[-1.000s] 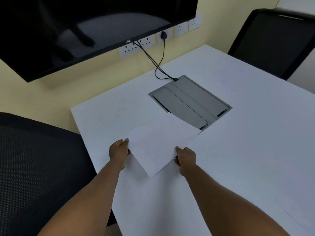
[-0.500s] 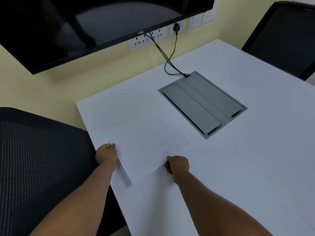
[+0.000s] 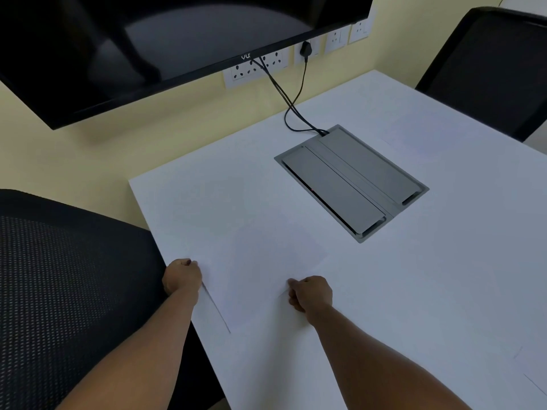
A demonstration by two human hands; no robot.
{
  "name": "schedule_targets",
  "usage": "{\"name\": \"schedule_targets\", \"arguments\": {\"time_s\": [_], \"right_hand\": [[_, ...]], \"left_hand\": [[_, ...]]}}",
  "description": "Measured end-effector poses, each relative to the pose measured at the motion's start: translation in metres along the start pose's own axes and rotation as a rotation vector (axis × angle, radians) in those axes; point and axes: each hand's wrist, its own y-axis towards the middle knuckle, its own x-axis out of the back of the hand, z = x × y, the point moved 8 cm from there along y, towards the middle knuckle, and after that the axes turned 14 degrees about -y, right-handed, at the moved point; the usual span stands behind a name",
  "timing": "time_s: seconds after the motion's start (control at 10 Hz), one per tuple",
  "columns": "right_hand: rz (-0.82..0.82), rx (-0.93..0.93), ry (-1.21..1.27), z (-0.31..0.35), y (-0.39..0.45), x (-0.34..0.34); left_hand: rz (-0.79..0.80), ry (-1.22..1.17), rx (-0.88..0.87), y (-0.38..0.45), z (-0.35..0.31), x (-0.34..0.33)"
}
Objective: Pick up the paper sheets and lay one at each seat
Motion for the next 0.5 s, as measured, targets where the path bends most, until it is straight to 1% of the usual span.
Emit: {"name": "schedule_targets", "arguments": {"time_s": [0.1, 0.2, 0.3, 0.4, 0.5], "right_hand": [[-0.017, 0.009, -0.015, -0.001, 0.002, 0.000], [-0.065, 0.063, -0.109, 0.005, -0.001, 0.008], [-0.162, 0.170, -0.276, 0.019, -0.006, 0.027], [-0.288, 0.275, -0.394, 0.042, -0.020, 0.063], [-0.426, 0.393, -0.419, 0.066, -0.041, 0.103]], "left_hand": [[0.015, 0.019, 0.017, 0.003, 0.003, 0.000], [0.034, 0.080, 0.016, 0.000, 0.000, -0.002], [0.059, 0.097, -0.031, -0.007, -0.012, -0.005], [0.144, 0.076, -0.105, -0.025, -0.038, -0.015], [0.239, 0.022, -0.255, -0.054, -0.074, -0.027]]}}
